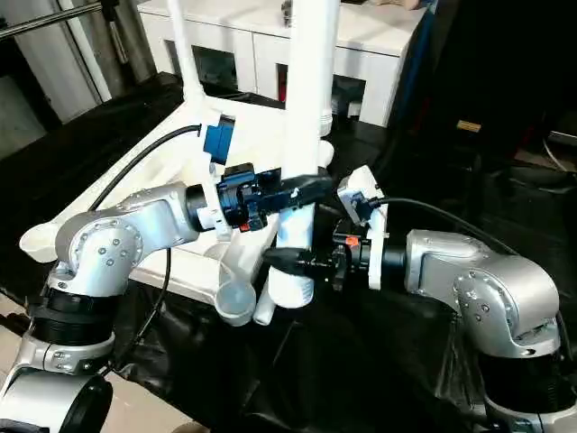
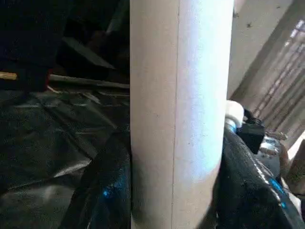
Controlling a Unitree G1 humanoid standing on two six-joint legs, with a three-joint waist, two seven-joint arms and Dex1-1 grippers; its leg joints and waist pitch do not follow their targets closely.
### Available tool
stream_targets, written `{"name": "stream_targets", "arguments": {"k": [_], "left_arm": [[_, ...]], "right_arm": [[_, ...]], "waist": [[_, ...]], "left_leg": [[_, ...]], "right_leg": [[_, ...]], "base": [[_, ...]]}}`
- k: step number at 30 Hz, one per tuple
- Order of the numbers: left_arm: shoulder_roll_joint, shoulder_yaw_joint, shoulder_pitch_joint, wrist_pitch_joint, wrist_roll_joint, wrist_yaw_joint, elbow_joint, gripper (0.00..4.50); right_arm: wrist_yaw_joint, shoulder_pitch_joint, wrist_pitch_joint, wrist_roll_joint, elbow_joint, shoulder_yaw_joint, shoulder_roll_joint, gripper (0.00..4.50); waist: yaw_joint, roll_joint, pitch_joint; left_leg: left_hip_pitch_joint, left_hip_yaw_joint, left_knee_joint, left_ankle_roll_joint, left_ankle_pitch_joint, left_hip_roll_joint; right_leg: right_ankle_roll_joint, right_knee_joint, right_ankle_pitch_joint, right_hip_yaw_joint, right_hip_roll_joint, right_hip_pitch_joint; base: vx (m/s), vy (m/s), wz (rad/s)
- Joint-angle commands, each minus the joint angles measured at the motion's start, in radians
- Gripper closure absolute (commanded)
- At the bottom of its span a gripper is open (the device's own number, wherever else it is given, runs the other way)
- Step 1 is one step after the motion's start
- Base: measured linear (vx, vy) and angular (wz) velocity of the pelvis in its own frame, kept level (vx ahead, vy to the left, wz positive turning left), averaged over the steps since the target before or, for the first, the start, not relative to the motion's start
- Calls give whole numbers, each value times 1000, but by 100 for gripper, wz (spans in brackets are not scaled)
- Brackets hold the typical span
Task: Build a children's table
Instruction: Pick table leg
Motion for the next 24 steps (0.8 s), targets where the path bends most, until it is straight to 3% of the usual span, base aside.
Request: {"name": "stream_targets", "arguments": {"k": [1,7,13,20,24], "left_arm": [[5,-8,-9,-5,-6,-18,-25,259],[2,-16,-8,-16,-4,-39,-26,259],[-5,-22,-6,-33,4,-45,-22,259],[-12,-31,-2,-41,9,-53,-23,259],[-16,-29,-5,-44,6,-52,-17,260]], "right_arm": [[16,-16,14,23,0,2,-18,142],[33,-13,25,45,3,3,-24,142],[29,-9,28,57,9,6,-17,207],[15,-13,24,65,28,0,-3,253],[8,-12,23,71,27,-2,7,257]], "waist": [[3,-23,-66],[2,-25,-66],[4,-25,-68],[3,-23,-68],[4,-21,-68]], "left_leg": [[7,-11,-56,25,-51,40],[6,-11,-55,24,-51,38],[6,-10,-54,26,-43,38],[6,-11,-53,25,-45,38],[6,-11,-53,23,-48,38]], "right_leg": [[-191,-72,-113,43,-72,50],[-186,-73,-129,43,-71,50],[-189,-71,-116,43,-71,50],[-194,-70,-112,42,-71,51],[-194,-71,-116,42,-71,51]], "base": [[0,0,0],[0,0,0],[0,0,0],[0,0,0],[0,0,0]]}}
